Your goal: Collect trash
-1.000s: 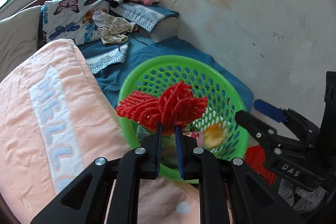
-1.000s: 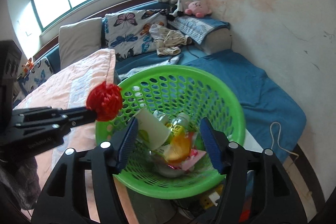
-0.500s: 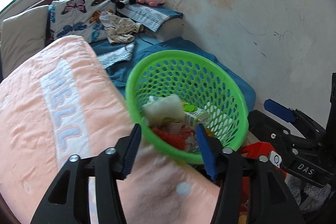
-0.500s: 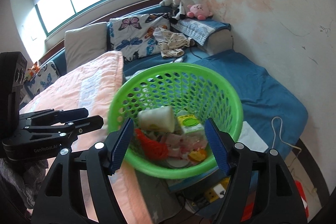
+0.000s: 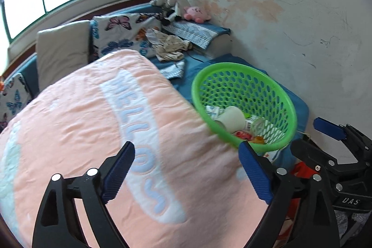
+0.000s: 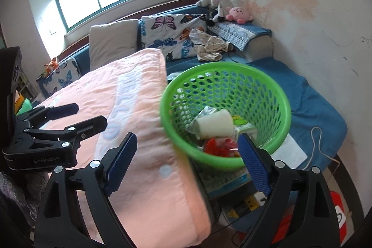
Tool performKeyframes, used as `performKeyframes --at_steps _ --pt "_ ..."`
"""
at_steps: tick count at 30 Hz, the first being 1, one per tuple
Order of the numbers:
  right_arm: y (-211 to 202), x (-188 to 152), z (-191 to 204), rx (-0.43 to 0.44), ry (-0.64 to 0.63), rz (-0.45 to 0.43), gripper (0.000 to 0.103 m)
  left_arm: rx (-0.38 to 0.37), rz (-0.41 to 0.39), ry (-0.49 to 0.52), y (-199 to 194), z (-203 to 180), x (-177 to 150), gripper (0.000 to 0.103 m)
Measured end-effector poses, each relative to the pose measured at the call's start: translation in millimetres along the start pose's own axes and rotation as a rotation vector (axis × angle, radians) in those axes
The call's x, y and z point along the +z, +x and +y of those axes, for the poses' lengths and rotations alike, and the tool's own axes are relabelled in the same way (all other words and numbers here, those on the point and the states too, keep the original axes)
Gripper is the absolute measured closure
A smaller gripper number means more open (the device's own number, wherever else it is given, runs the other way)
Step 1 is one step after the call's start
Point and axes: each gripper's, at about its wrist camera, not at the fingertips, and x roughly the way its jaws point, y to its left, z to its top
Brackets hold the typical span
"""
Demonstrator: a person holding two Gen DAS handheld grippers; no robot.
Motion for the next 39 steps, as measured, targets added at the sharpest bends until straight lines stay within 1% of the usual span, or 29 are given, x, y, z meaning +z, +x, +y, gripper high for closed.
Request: performKeyframes --at_steps 3,9,17,20,26,39 --pt "-5 -8 11 0.021 -0.008 0.008 0.012 0.026 -0.017 -0.01 -13 7 -10 0.011" --pt "-17 -22 36 0.02 -0.037 -0.002 0.007 0.091 -0.044 -0.05 -38 24 -30 0.009" --pt "-25 -35 56 0.046 -0.055 -0.007 0.007 0.183 -0.067 -0.059 -61 35 -53 0.008" --pt "-27 -36 60 0.052 -0.06 -0.007 0.004 0.189 -0.07 -0.077 -69 42 -61 0.008" --pt "-31 -40 71 0.066 -0.081 -0.012 0.004 0.203 -0.068 -0.119 -76 51 -71 0.008" --pt "-28 -44 92 0.093 -0.115 -0.006 0.004 0.241 -0.071 -0.168 -85 66 -83 0.008"
